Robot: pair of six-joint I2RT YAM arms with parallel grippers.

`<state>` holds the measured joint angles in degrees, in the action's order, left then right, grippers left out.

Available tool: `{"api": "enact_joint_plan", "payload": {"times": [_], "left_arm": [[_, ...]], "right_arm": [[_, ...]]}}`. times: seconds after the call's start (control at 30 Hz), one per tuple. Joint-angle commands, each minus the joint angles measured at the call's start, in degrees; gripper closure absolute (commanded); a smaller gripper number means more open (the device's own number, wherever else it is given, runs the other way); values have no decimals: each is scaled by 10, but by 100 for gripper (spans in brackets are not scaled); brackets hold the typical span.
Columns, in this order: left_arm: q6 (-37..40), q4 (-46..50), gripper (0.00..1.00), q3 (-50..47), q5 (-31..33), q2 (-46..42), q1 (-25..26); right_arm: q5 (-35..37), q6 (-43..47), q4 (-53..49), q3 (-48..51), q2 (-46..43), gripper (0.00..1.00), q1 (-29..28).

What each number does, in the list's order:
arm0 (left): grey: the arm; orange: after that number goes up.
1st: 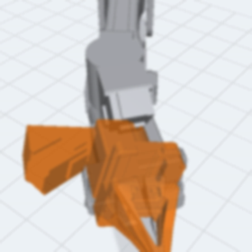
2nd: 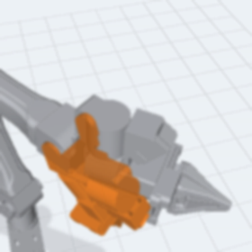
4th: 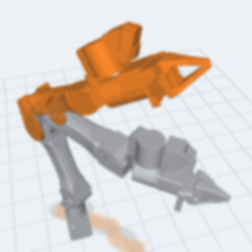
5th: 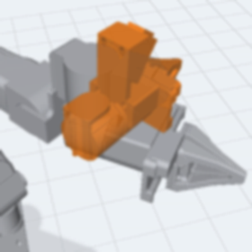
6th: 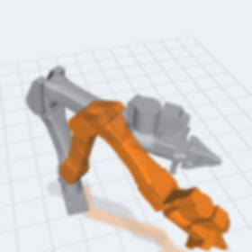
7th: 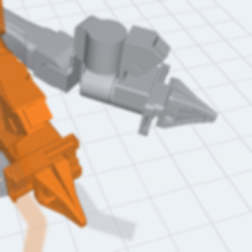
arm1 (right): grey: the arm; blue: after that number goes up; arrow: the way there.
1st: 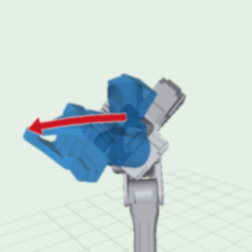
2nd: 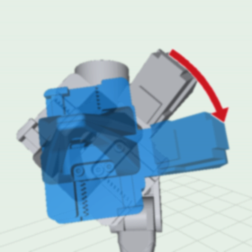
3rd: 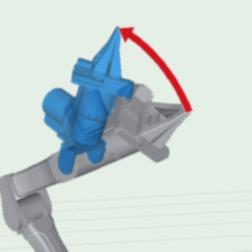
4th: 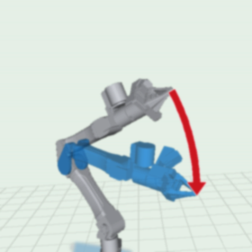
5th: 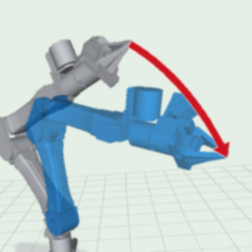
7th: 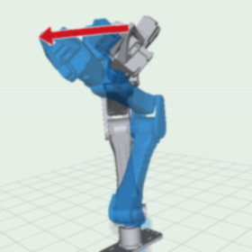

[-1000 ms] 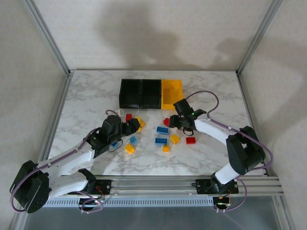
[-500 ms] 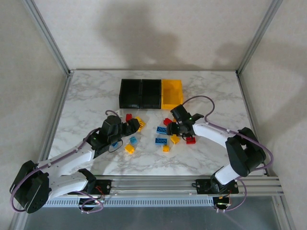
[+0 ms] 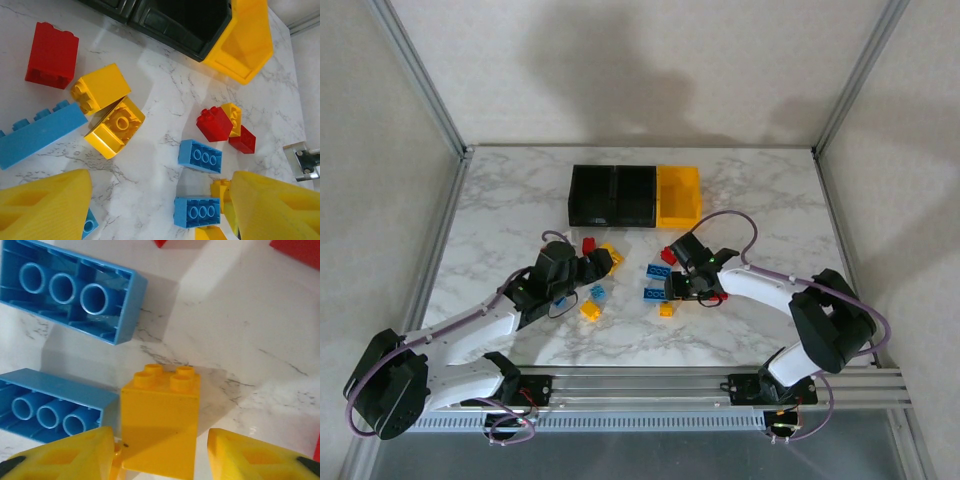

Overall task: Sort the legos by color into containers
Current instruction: Pick up the lego from the center of the table.

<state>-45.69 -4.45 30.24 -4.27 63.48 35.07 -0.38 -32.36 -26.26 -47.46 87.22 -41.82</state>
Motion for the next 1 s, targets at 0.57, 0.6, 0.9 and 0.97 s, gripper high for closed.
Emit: {"api": "enact_joint_plan", "payload": {"times": [0.57, 0.6, 0.9, 0.97], "left_arm": [[-7, -12, 26, 15, 11, 7, 14], [-6, -13, 25, 19, 10, 9, 14], [-11, -17, 25, 32, 8, 8, 14], [-11, -11, 25, 34, 8, 4, 14]], "right_arm": [[94, -10, -44, -77, 9, 72, 0], [96, -8, -47, -88, 3, 72, 2], [101, 43, -56, -253, 55, 72, 63], [100, 50, -50, -292, 84, 72, 80]]}}
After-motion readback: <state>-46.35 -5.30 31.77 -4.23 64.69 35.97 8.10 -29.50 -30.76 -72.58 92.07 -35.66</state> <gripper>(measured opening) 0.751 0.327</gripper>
